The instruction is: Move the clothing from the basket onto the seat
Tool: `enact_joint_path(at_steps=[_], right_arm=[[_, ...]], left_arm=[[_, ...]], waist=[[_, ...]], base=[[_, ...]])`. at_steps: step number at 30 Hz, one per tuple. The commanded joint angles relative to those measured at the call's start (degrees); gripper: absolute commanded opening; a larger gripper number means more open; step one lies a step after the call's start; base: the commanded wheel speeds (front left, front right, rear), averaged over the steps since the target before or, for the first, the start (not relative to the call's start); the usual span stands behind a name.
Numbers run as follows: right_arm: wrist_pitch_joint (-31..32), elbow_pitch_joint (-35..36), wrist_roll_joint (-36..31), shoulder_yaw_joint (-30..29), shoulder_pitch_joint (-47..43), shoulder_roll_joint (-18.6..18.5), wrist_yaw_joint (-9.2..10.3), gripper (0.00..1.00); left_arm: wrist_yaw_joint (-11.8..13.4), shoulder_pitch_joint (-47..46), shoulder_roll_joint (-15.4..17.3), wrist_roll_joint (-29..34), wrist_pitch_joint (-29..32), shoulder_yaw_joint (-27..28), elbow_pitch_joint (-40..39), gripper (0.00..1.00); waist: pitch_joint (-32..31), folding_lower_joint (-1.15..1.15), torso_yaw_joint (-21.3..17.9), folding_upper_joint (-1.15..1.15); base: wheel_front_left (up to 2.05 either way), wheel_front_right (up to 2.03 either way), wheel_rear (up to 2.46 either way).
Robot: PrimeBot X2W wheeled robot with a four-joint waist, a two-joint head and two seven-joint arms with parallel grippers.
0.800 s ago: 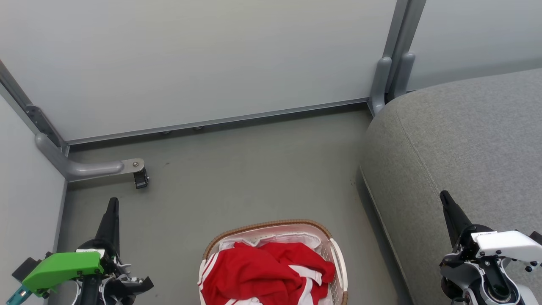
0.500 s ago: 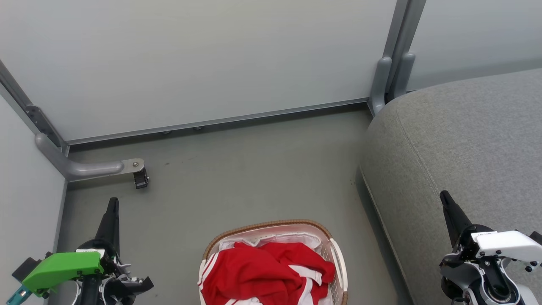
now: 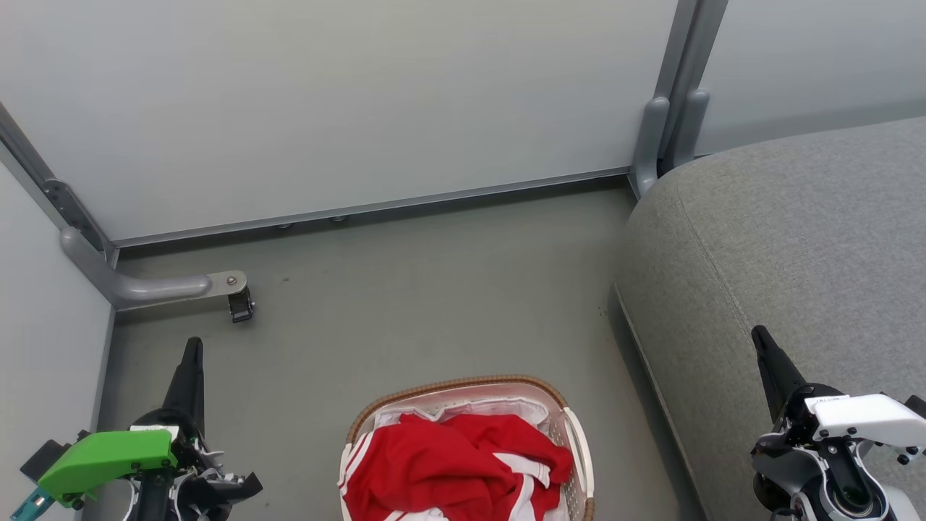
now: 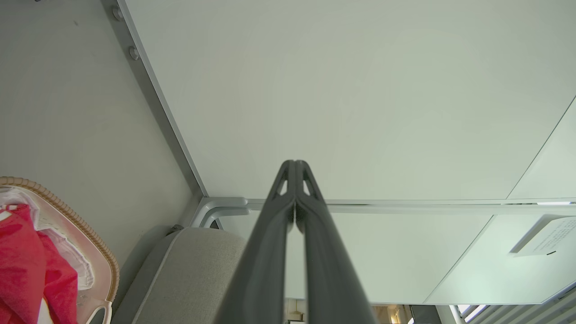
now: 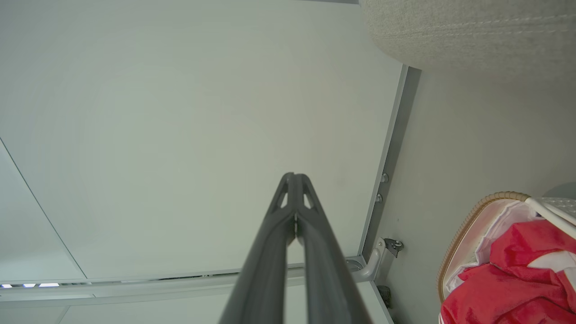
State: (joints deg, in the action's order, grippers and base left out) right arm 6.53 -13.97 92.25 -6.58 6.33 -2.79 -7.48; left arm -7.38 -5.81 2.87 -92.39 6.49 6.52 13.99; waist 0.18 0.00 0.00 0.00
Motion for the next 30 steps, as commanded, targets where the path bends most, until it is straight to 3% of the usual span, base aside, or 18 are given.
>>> enact_joint_path(at_steps=[1, 8, 9, 19, 30], right_arm=[[-0.03, -0.09, -0.02, -0.03, -0.34, -0.16, -0.03, 0.00], [-0.03, -0.09, -0.02, -0.03, -0.34, -0.16, -0.03, 0.00], [0.00, 0.00, 0.00, 0.00, 0.00, 0.00, 0.00, 1.00], [-1.62, -1.20, -1.43, 1.67, -0.83, 0.12, 0.00, 1.00], [-4.76, -1.12, -10.18, 3.55, -0.47, -0.75, 0.00, 1.00]], left_arm=[[-0.26, -0.92, 0.01, 0.42, 0.03, 0.03, -0.01, 0.00], [-0.26, -0.92, 0.01, 0.42, 0.03, 0.03, -0.01, 0.00], [0.00, 0.00, 0.00, 0.00, 0.00, 0.00, 0.00, 1.00], [0.11, 1.24, -0.29, 0.68, -1.75, -0.90, 1.52, 1.00], [0.07, 1.45, -0.21, 10.69, -4.75, -1.39, 1.93, 1.00]], waist=[[0.00, 0.00, 0.00, 0.00], [0.00, 0.00, 0.00, 0.00], [0.00, 0.00, 0.00, 0.00], [0.10, 0.00, 0.02, 0.00], [0.26, 0.00, 0.00, 0.00]], base=[[0.00, 0.00, 0.00], [0.00, 0.00, 0.00], [0.00, 0.00, 0.00], [0.00, 0.00, 0.00], [0.00, 0.00, 0.00]])
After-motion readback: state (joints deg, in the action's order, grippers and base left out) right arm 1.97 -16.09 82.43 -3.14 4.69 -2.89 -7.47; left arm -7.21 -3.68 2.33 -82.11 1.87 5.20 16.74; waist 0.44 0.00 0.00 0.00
